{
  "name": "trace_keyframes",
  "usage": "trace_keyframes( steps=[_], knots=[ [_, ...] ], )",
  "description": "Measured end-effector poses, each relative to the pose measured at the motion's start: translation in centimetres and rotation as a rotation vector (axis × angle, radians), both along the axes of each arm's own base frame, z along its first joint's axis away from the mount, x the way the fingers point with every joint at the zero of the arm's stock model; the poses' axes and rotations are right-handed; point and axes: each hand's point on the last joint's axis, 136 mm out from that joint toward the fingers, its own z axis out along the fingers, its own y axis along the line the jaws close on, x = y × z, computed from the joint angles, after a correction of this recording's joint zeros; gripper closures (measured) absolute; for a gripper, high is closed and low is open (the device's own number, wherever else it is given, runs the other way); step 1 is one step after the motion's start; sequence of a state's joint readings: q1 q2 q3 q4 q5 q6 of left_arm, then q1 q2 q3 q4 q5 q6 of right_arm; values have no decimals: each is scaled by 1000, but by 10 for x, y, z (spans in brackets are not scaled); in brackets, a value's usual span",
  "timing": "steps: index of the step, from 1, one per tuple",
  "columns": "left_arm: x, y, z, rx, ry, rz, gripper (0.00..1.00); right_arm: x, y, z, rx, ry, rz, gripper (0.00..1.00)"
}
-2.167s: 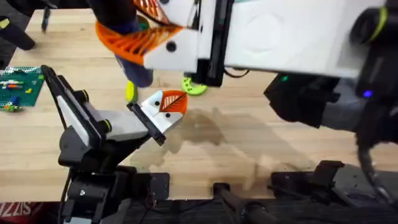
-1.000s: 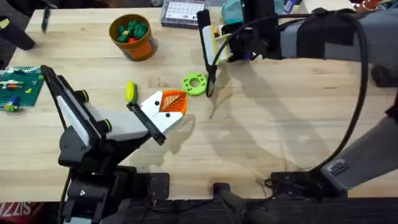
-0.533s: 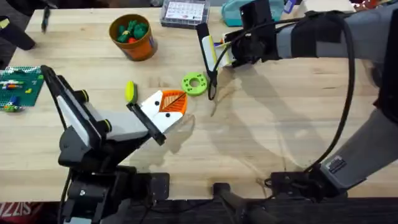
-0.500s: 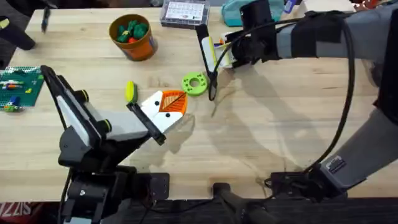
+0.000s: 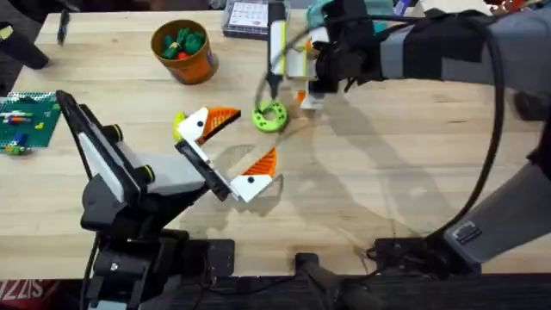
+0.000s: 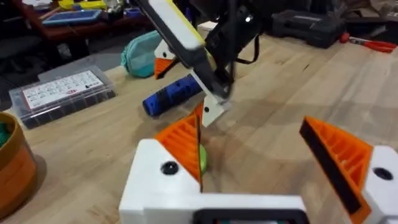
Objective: Pick up the gripper from the table and insert it into the empty holder that is missing its gripper. Then pick up a screw, insert it into the mounting hole, and use the screwdriver to tighten it. Finally, clean up the table by picking up the vegetable and placing it into the bucket.
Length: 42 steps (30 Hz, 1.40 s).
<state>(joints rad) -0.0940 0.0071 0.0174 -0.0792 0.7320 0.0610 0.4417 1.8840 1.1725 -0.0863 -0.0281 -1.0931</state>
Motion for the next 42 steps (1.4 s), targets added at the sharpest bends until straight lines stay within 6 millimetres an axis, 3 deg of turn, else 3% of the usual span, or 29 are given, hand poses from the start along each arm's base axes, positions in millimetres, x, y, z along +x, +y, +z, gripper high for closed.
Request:
trace_keyframes(
  steps=[4, 8, 12, 16, 18, 22, 25, 29, 35, 42],
  knots=[
    [0, 0, 0, 0, 1, 0, 16, -33, 14, 9, 122, 157, -186, 8],
    [3, 3, 0, -1, 1, 22, 15, -63, 16, 38, 242, 269, -371, 8],
    [11, 12, -1, -74, 98, 104, 15, -80, 2, 82, 377, 302, -532, 8],
    [7, 22, -5, -99, 255, 183, 16, -93, -24, 125, 491, 295, -655, 8],
    [3, 29, 9, -103, 299, 234, 16, -98, -43, 144, 548, 284, -723, 8],
    [-8, 42, 64, -95, 321, 314, 16, -110, -86, 166, 633, 278, -883, 8],
    [-11, 50, 92, -48, 395, 367, 15, -120, -115, 171, 657, 285, -992, 8],
    [-5, 62, 108, 71, 558, 436, 14, -135, -137, 167, 647, 314, -1088, 8],
    [12, 74, 118, 226, 750, 491, 16, -141, -141, 167, 648, 325, -1111, 8],
    [37, 81, 108, 289, 809, 528, 15, -141, -141, 167, 649, 325, -1113, 7]
  ],
)
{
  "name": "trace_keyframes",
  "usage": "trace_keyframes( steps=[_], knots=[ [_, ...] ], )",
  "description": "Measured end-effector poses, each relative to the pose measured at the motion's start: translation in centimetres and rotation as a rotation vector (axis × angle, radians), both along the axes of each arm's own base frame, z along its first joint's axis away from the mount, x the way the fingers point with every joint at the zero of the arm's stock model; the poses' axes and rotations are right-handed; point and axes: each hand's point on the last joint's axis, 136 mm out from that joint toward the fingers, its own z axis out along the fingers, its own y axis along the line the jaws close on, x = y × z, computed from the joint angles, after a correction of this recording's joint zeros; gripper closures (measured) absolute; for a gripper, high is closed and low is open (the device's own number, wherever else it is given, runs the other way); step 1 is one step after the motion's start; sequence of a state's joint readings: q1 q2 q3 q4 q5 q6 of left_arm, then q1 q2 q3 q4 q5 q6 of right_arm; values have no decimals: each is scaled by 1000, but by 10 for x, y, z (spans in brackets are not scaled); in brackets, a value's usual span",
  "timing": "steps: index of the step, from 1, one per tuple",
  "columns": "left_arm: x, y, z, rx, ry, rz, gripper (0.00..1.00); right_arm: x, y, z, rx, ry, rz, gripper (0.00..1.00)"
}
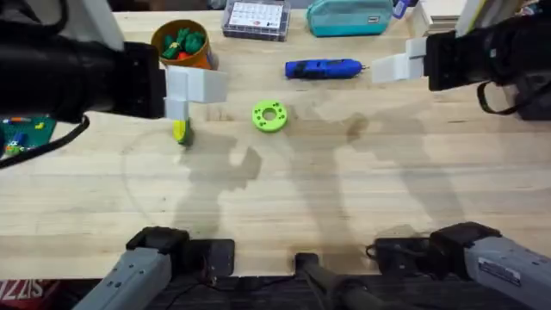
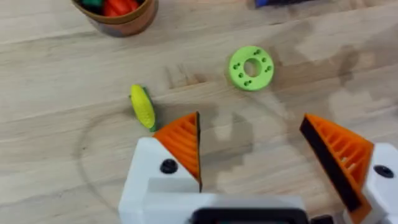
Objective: Pick up the gripper from the table and insert it into the empty holder that is missing its gripper. Then pick up a screw, insert it into the mounting hole, and use the screwdriver to tighten it. Finally, clean up the table by picking up the vegetable and placing it into the bucket.
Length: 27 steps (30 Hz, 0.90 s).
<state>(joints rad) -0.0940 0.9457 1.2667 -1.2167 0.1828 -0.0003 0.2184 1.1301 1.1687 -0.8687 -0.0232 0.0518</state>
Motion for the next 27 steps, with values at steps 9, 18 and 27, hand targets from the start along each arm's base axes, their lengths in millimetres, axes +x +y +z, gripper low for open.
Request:
trace_keyframes(
  steps=[9, 18, 27],
  knots=[
    [20, 25, -47, 125, 208, 106, 16, -3, -1, -2, -3, 14, -1, 8],
    [50, 48, -141, 141, 379, 225, 15, -3, -1, -2, -3, 15, -1, 8],
    [57, 65, -195, 136, 496, 302, 15, -3, -1, -2, -2, 15, -1, 8]
  ],
)
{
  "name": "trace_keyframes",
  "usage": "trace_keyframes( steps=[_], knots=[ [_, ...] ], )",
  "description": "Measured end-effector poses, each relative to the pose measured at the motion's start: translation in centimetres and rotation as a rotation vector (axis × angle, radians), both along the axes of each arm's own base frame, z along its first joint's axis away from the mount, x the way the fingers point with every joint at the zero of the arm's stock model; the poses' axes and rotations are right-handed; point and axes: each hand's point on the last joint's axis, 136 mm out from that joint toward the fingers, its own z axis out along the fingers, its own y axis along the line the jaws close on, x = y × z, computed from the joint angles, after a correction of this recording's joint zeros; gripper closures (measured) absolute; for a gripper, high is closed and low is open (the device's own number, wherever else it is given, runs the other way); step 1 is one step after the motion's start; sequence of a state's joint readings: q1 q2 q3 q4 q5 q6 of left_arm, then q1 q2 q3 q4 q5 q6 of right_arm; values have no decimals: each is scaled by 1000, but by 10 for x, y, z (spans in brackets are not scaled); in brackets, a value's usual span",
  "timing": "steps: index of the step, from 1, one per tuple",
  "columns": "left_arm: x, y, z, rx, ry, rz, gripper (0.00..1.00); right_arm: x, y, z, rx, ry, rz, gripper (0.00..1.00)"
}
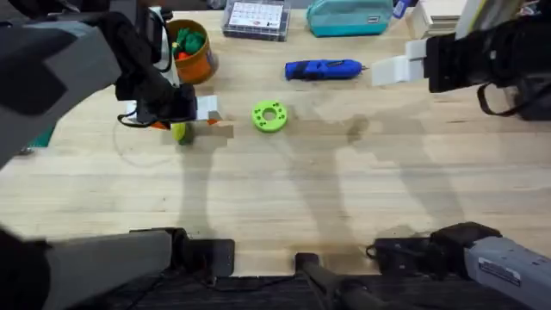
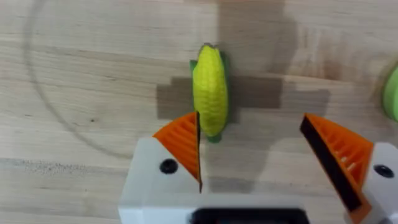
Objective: Pick up the gripper from the table and insert it into the empty holder that is missing its gripper. Then pick up a screw, insert it into the mounting hole, and use the screwdriver to tighten it. Finally, clean up the table by picking up the vegetable and placing it into the bucket.
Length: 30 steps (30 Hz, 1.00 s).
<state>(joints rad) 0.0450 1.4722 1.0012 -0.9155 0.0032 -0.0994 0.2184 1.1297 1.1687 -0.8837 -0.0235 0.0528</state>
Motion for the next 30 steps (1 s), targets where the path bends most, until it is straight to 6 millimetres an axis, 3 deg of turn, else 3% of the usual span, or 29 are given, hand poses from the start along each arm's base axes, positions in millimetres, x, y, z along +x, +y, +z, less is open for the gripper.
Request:
trace_keyframes(
  steps=[11, 17, 19, 24, 25, 30],
  knots=[
    [6, 18, -46, 15, 105, 55, 15, 0, 0, 0, 2, 1, -3, 8],
    [9, 17, -47, 11, 104, 55, 10, 0, 0, 0, 18, 6, -25, 8],
    [9, 17, -47, 12, 102, 55, 123, 0, 0, 0, 21, 6, -29, 7],
    [13, 23, -45, 35, 87, 66, 874, 0, 0, 0, 25, 8, -36, 8],
    [14, 23, -46, 35, 85, 64, 955, 0, 0, 0, 26, 8, -36, 7],
    [14, 23, -46, 37, 86, 65, 960, 0, 0, 0, 26, 8, -37, 8]
  ],
)
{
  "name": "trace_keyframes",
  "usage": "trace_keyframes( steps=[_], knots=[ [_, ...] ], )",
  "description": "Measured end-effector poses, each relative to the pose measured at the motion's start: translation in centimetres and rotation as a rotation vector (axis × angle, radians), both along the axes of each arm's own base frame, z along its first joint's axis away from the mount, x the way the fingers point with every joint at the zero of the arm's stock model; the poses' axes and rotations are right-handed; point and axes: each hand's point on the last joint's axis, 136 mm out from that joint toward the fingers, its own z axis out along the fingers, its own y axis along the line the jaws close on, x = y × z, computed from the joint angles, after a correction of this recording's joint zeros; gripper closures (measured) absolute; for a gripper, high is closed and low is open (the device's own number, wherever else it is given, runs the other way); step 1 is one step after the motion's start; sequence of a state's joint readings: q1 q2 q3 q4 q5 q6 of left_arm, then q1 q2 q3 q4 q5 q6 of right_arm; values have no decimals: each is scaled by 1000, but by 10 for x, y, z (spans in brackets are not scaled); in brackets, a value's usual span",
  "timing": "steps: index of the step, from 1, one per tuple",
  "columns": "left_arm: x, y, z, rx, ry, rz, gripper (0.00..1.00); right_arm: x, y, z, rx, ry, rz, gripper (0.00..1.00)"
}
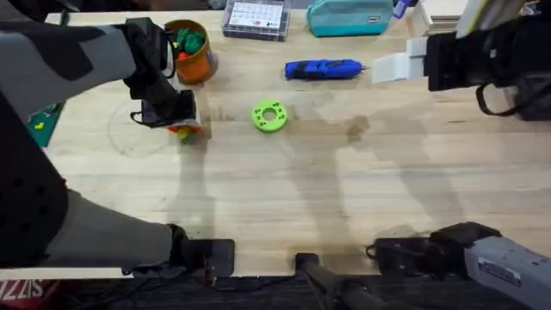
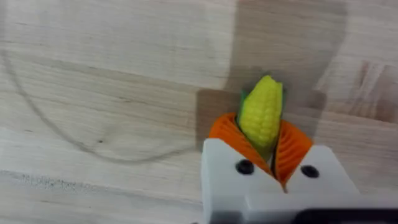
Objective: Pick up the gripper from the table and insert it into the empty holder that is missing its gripper. Then pick up a screw, insert it into the mounting hole, and use the screwdriver to tighten it. Finally, clean up the table by picking up the vegetable and placing it into the bucket.
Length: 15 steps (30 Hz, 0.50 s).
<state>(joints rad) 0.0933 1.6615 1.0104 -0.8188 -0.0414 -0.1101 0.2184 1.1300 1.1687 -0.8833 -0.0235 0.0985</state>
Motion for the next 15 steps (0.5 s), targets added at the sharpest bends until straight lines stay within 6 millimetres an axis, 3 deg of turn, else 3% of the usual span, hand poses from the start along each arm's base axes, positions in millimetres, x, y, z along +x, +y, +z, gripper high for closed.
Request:
trace_keyframes(
  steps=[5, 8, 15],
  knots=[
    [-1, -4, 5, -24, 11, -2, 960, 0, 0, 0, 0, 0, 0, 8],
    [15, -9, 22, -56, -48, -7, 960, 0, 0, 0, 0, 0, 0, 8],
    [78, -14, 127, -82, -403, -36, 960, 4, 1, 3, 6, -19, -2, 8]
  ],
)
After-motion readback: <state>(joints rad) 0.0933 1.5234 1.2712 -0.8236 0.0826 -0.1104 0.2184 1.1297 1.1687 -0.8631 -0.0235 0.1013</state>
